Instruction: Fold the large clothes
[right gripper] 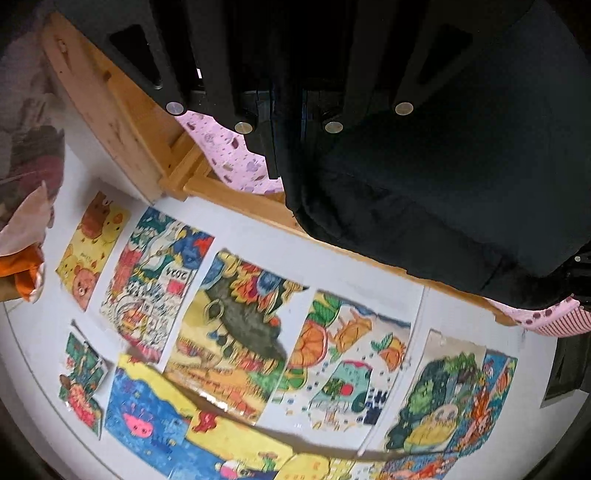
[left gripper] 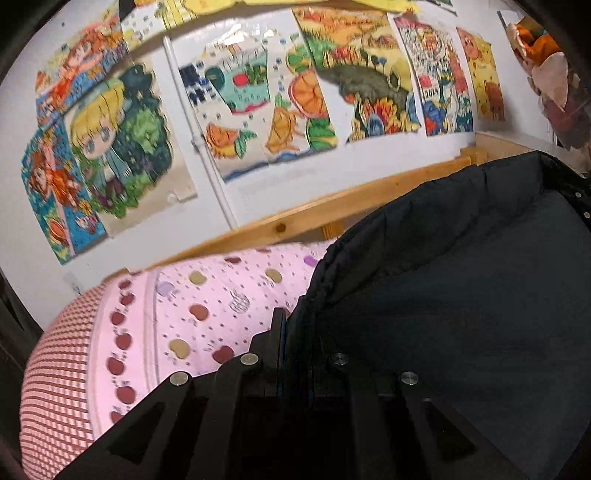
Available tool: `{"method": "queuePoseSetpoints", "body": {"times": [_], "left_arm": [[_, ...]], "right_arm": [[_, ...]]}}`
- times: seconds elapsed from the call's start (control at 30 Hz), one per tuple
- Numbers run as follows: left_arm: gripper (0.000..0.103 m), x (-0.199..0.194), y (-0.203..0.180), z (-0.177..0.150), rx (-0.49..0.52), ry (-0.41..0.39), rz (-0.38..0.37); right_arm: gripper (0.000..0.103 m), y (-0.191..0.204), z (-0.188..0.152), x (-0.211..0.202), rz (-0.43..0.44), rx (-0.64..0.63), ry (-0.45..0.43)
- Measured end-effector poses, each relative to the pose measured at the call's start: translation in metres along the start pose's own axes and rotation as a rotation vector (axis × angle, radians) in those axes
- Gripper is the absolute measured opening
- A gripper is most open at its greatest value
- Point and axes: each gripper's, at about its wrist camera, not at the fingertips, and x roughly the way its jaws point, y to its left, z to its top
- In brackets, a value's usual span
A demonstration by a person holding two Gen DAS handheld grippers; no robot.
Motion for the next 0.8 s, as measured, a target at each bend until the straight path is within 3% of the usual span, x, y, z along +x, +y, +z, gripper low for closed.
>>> {"method": "queuePoseSetpoints", "body": {"times": [0.1,0.3,0.37,0.4,0.43,0.47,0.5,0.53,0.6,0.67,0.8], "left_arm": [[0.011,0.010,0.003,-0.002,-0.014,0.040,-0.028],[0.015,0.008,0.014,0.000,-0.063,0.043,-0.106],[0.021,0.004,0.018,0.000,-0.084,0.037,-0.124],[0.028,-0.001,0.021,0.000,-0.094,0.025,-0.134],[0.042,-0.005,0.023,0.001,-0.100,0.011,-0.135],[0.054,-0.012,0.025,0.002,-0.109,-0.015,-0.131],[0.081,-0.020,0.027,0.003,-0.122,-0.048,-0.117],[0.094,-0.027,0.030,0.004,-0.137,-0.081,-0.100],[0.094,-0.043,0.033,0.006,-0.162,-0.132,-0.093],[0.094,-0.054,0.035,0.007,-0.181,-0.141,-0.123],[0.095,-0.075,0.033,-0.004,-0.188,-0.169,-0.242]], "right_arm": [[0.008,0.002,-0.004,0.010,0.013,0.005,0.031],[0.012,-0.001,-0.006,0.012,0.059,0.022,0.053],[0.027,-0.007,-0.004,0.008,0.065,0.039,0.037],[0.035,-0.010,-0.003,0.005,0.064,0.047,0.028],[0.052,-0.014,-0.001,0.000,0.068,0.061,0.009],[0.061,-0.019,0.001,-0.007,0.073,0.079,-0.018],[0.062,-0.024,0.003,-0.014,0.077,0.097,-0.041],[0.062,-0.029,0.006,-0.021,0.087,0.115,-0.055],[0.065,-0.036,0.009,-0.036,0.117,0.140,-0.075],[0.079,-0.041,0.008,-0.052,0.151,0.151,-0.099],[0.083,-0.041,-0.004,-0.080,0.231,0.156,-0.119]]}}
